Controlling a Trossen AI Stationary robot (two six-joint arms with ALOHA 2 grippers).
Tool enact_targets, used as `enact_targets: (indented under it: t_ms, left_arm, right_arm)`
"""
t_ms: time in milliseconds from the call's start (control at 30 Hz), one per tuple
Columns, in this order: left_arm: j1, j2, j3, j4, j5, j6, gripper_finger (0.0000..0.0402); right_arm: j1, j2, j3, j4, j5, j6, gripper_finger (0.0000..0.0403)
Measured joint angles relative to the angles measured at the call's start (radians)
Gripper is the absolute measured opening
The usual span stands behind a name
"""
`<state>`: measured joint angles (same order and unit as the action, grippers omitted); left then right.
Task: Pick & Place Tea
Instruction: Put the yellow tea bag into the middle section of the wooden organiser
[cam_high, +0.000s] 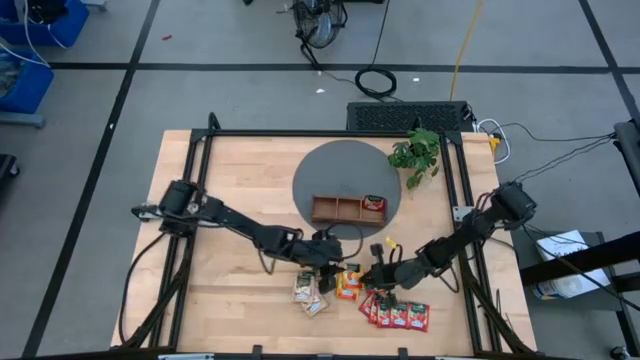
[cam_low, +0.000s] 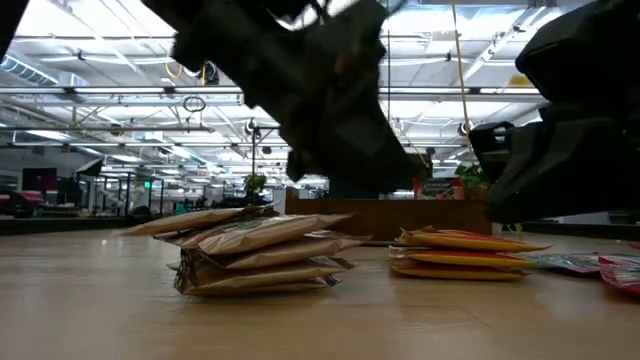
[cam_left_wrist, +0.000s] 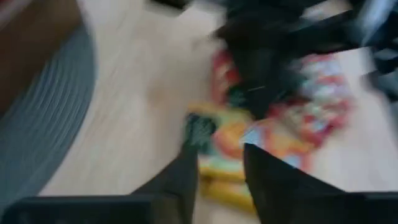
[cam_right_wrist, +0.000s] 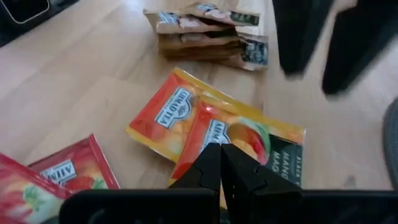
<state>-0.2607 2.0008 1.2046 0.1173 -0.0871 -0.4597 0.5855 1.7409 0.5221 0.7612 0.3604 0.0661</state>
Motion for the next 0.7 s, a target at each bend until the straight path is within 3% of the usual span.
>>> enact_targets:
  t_ms: [133, 300, 700]
  left_arm:
    - [0.014, 0.026, 0.047, -0.044, 0.035, -0.014, 0.0211]
    - [0.038, 0.035, 0.048, -0.091, 0.040, -0.038, 0.0255]
    - [0.073, 0.062, 0.049, -0.109, 0.082, -0.051, 0.0271]
  right_arm:
    - [0.007, 0.006, 0.011, -0.002, 0.002, -0.016, 0.0000]
    - [0.008, 0.003, 0.010, -0.034, -0.051, -0.022, 0.0000]
    - [-0.003, 0.043, 0.010, -0.056, -0.054, -0.014, 0.0000]
